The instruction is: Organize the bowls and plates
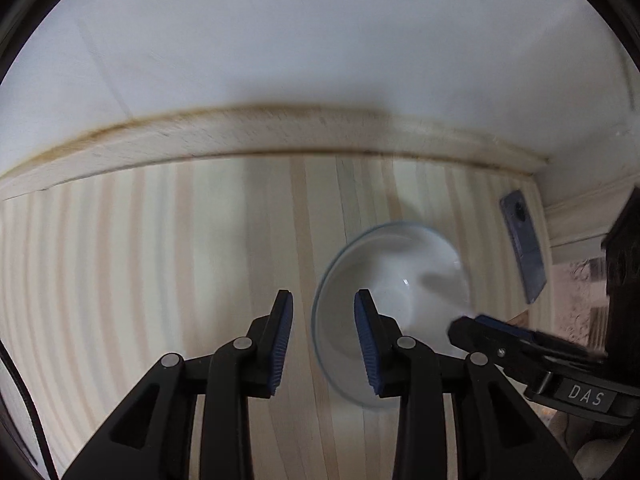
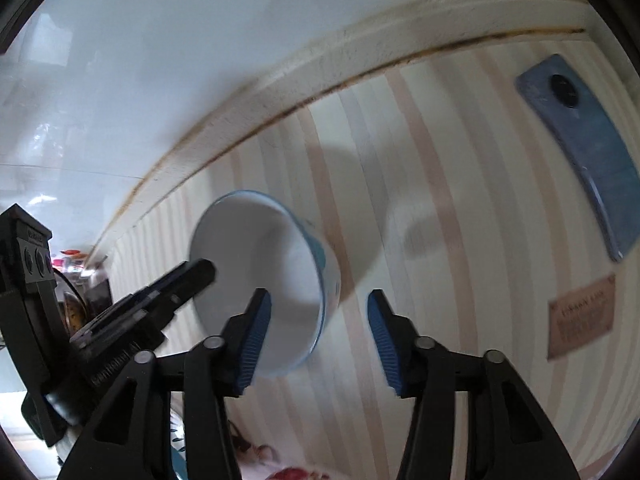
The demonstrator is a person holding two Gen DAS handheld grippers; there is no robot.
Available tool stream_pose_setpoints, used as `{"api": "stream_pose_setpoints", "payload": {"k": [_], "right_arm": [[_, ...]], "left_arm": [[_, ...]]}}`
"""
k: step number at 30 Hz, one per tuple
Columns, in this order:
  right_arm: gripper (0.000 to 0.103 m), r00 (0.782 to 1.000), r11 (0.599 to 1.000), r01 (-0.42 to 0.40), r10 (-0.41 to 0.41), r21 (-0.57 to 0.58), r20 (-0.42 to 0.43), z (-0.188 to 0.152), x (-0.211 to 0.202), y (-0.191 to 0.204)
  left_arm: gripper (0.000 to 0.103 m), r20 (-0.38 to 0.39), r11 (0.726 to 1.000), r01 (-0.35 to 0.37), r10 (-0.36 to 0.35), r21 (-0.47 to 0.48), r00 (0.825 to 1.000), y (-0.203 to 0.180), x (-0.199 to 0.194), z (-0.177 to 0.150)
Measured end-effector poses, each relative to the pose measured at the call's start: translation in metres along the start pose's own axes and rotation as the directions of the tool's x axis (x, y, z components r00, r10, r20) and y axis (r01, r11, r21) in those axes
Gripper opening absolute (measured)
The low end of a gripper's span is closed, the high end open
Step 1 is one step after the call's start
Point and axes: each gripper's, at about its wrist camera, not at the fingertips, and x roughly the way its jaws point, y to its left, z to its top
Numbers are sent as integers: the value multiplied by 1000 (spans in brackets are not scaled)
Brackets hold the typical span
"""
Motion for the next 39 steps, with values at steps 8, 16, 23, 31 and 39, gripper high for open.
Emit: {"api": "stream_pose_setpoints", "payload": {"k": [8, 16, 23, 31, 39], "right_arm": [[13, 999, 1000, 18, -18, -13, -27, -3, 15, 3], [13, 1000, 999, 14, -15, -41, -11, -20, -15, 21], [13, 1000, 998, 4, -3, -59, 16, -60, -60, 32], [13, 1000, 998, 0, 2, -68, 28, -133, -96, 36], [13, 1000, 997, 13, -13, -70, 3, -214, -100, 31]], "left_arm": [[19, -8, 999, -10, 11, 35, 1000, -5, 13, -6], [19, 23, 998, -25, 24, 55, 999, -10, -20, -17], [19, 59, 995, -19, 13, 102, 998, -22, -67, -43], [19, 102, 987, -4, -12, 161, 995, -33, -114, -92], [19, 90, 984, 2, -18, 179, 996, -35, -126, -148]]}}
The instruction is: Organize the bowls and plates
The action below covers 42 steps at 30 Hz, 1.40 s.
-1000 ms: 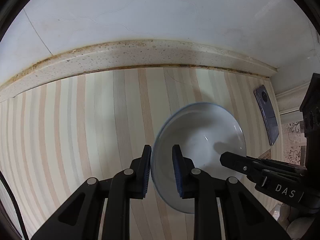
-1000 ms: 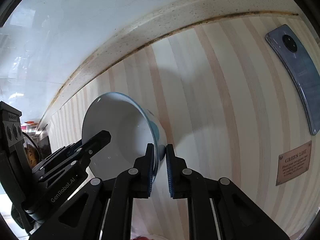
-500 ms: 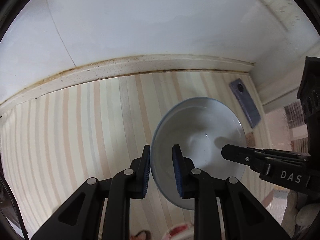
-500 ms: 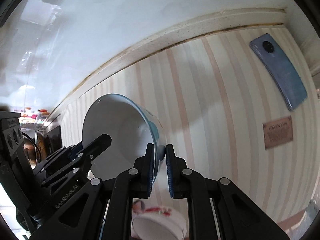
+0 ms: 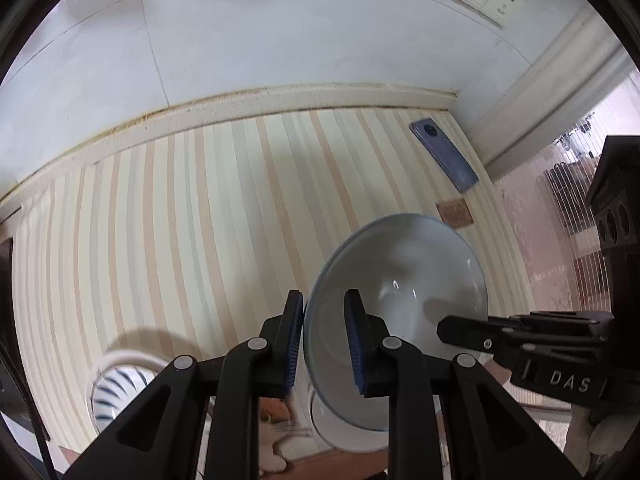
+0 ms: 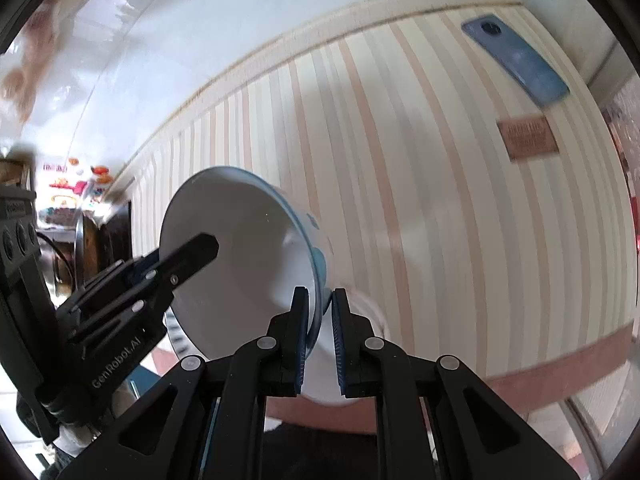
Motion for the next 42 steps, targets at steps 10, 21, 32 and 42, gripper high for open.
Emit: {"api": "stream_pose_setpoints", "payload": {"k": [10, 21, 32, 42], "right_arm": [[13, 997, 999, 27, -26, 20, -70, -57, 25, -14], [13, 992, 997, 66, -62, 29, -114, -66, 42, -31], [13, 986, 994, 101, -96, 35, -133, -62, 54, -31], [16, 987, 993, 111, -105, 47, -119, -65, 53, -29]], "left_arm": [[19, -45, 1000, 15, -15, -4, 999, -6, 8, -45], [19, -104, 1000, 3, -2, 11, 995, -11, 32, -63], [19, -148, 999, -10, 15, 36, 989, -14, 50, -68], [19, -132, 999, -31, 36, 44, 991, -14, 48, -67]]}}
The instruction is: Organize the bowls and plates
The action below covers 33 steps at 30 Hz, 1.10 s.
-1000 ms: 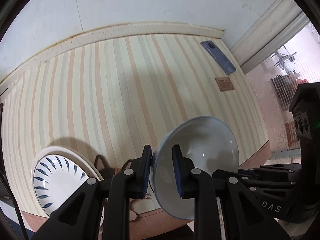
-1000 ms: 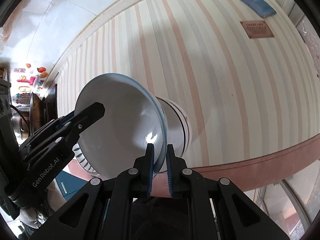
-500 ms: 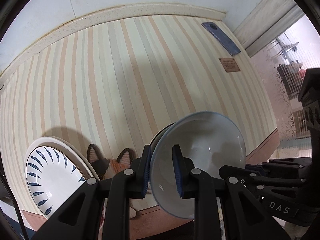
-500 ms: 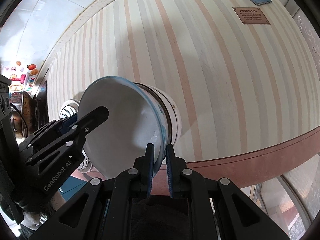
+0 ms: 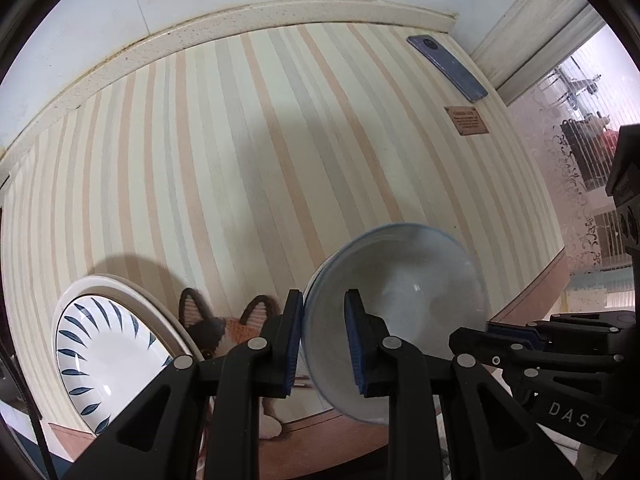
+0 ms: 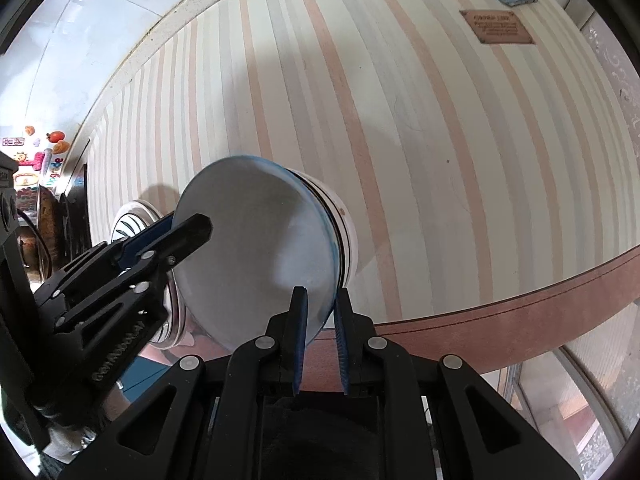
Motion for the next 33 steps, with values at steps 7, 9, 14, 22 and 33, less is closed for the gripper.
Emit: {"api": "stream_pose_setpoints", "payload": {"k": [7, 9, 14, 22, 33], "right_arm": [[34, 988, 995, 89, -82, -43, 132, -31, -38, 12], [46, 975, 991, 118, -105, -55, 194, -45, -54, 19], [52, 946, 989, 141, -125, -32, 299, -78, -87, 28], [80, 901, 988, 150, -128, -20, 415, -131, -130, 52], [89, 813, 981, 193, -173, 24, 555, -188, -190, 70]], "left_arm": [[20, 101, 999, -28, 25, 24, 995, 2, -50, -12], [20, 133, 998, -39, 33, 40, 991, 1, -64, -19], [29, 194, 996, -57, 41, 74, 980, 2, -98, -45], [85, 259, 994, -24, -3, 103, 966, 4, -142, -73], [98, 351, 995, -2, -35, 102, 936, 3, -194, -93]]}}
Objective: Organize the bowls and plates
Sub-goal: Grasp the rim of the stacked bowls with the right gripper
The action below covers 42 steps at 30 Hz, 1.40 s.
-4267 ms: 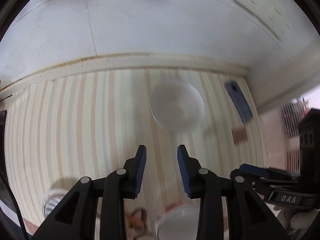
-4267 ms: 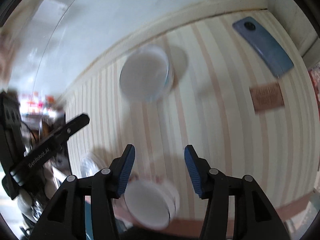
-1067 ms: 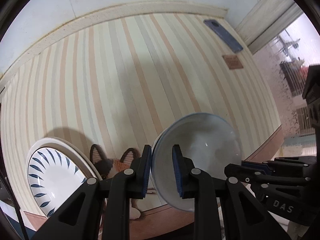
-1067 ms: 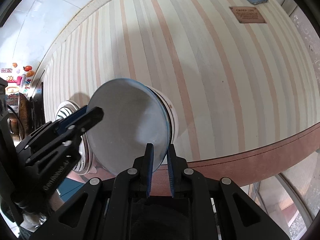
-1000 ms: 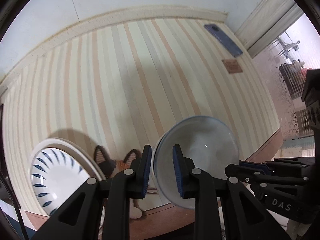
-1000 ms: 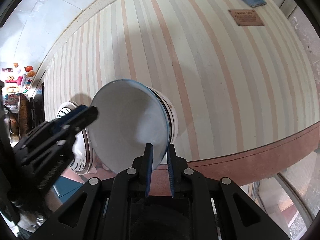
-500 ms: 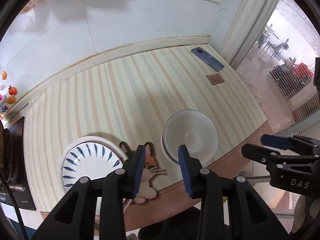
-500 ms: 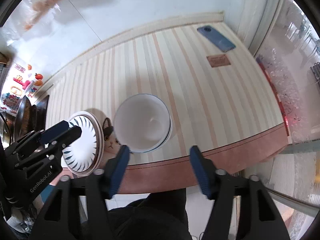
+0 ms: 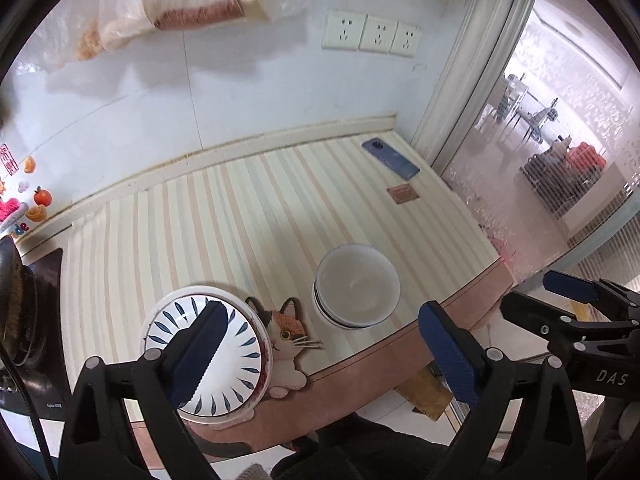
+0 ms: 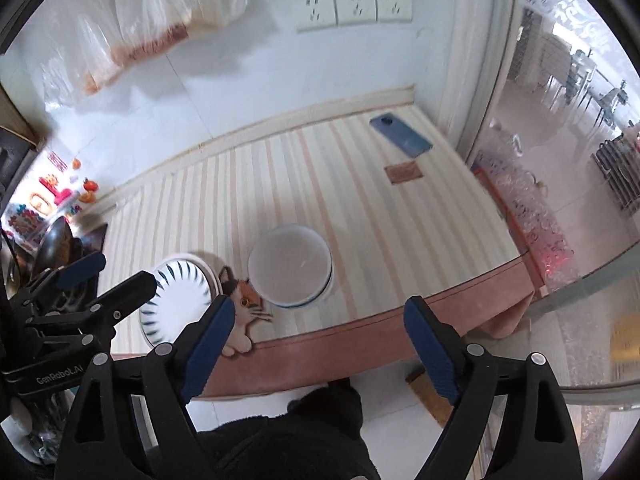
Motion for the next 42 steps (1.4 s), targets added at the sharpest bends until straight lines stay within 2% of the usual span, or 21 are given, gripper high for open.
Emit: {"api": "stream_pose_setpoints", "payload": {"k": [2, 9, 13, 16, 18, 21, 25, 30, 31, 33, 34, 35, 37, 42], "right_arm": [[90, 1000, 1000, -6, 6, 5, 22, -2, -12, 2], [93, 996, 999, -26, 25, 18, 88, -3, -43, 5], [94, 995, 998, -54, 52, 26, 88, 0, -43, 2], [94, 996, 998, -64, 62, 30, 60, 5, -28, -2], [94, 998, 998, -56, 54, 34, 44, 8, -14, -6], [94, 998, 996, -65, 65, 54, -3, 12, 13, -14], [94, 993, 993, -84, 90, 77, -76, 18, 59, -27], [94, 980, 987, -116, 132, 114, -150, 21, 120, -42], [94, 975, 985, -124, 144, 122, -168, 21, 135, -46], [94, 967, 981, -133, 159, 138, -200, 21, 158, -51], [94, 958, 978, -146, 177, 148, -224, 20, 174, -55], [94, 953, 977, -144, 180, 159, -245, 20, 186, -57], [94, 929, 965, -179, 230, 194, -288, 18, 216, -63], [93, 884, 938, -219, 307, 268, -352, 10, 268, -72]], "left_arm": [[98, 21, 1000, 3, -3, -9, 1000, 1, -11, 1], [101, 77, 996, 81, -79, -27, 994, 1, -39, 8], [101, 120, 999, 45, -44, -2, 992, -1, -42, 11], [101, 190, 1000, 19, -21, 8, 982, 1, -37, 14], [101, 202, 1000, 6, -8, 13, 979, 3, -30, 16], [101, 164, 1000, 26, -28, 13, 986, 6, -8, 20], [101, 83, 1000, 4, -5, 12, 997, 10, 36, 21], [101, -79, 1000, 0, -1, -5, 997, 18, 105, 17], [101, -136, 1000, 9, -12, -19, 991, 21, 125, 17], [98, -194, 999, 29, -32, -20, 981, 23, 150, 13], [91, -229, 999, 36, -40, -22, 973, 24, 165, 12], [89, -260, 998, 55, -60, -26, 964, 25, 178, 11], [87, -316, 995, 94, -104, -47, 943, 26, 202, 9], [87, -392, 987, 133, -158, -92, 906, 28, 238, 6]]}}
